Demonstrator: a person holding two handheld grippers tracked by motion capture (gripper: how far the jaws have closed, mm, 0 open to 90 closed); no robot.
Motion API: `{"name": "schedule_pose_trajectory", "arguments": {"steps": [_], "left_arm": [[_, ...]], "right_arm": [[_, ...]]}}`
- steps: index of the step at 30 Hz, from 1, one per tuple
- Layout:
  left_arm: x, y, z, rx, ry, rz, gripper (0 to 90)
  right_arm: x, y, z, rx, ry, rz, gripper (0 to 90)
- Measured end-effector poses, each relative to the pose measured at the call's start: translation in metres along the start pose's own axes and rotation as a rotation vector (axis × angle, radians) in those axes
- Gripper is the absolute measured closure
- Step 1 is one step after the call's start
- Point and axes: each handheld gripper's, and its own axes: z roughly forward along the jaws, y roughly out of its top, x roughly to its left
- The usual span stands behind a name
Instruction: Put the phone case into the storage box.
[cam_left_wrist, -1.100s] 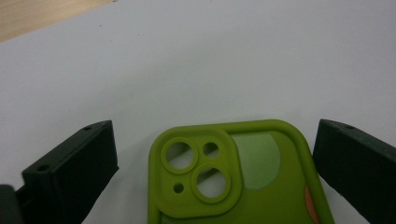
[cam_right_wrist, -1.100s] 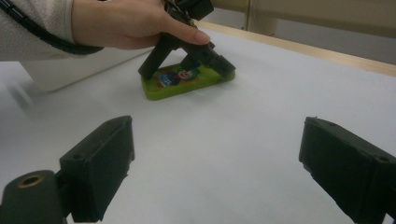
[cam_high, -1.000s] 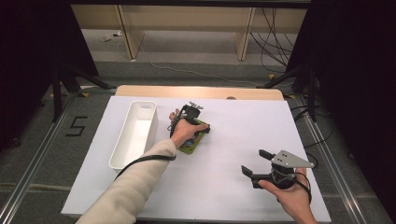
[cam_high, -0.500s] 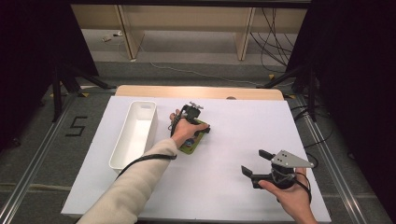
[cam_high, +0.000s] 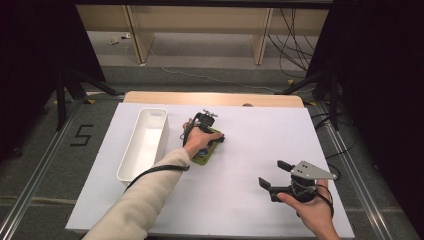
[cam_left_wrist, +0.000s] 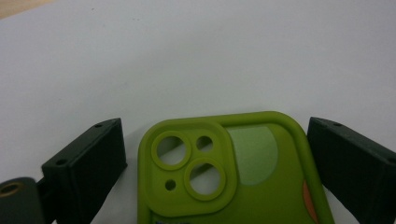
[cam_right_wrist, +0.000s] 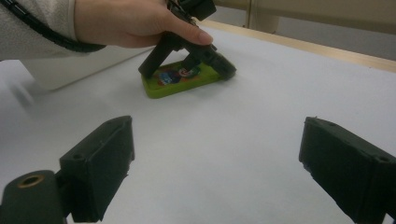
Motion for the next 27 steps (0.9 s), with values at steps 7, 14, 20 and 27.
{"name": "schedule_pose_trajectory", "arguments": {"steps": [7, 14, 20, 27], "left_arm": [[0.0002, 0.0003, 0.0003, 0.003, 0.002, -0.002, 5.3], [0.0002, 0.0003, 0.0003, 0.002, 0.001, -0.002, 5.6], [0.0001, 0.0012, 0.0, 0.008, -0.001, -0.003, 6.9], [-0.0018, 0.0033, -0.0013, 0.014, 0.005, -0.001, 13.3]], "right_arm": [[-0.0001, 0.0, 0.0001, 0.0, 0.0, -0.001, 11.5], [0.0, 0.0, 0.0, 0.003, 0.001, -0.002, 11.5], [-0.0001, -0.0002, 0.0003, 0.002, 0.0, -0.004, 11.5], [-0.0002, -0.0002, 0.0002, 0.004, -0.001, -0.003, 11.5]]}}
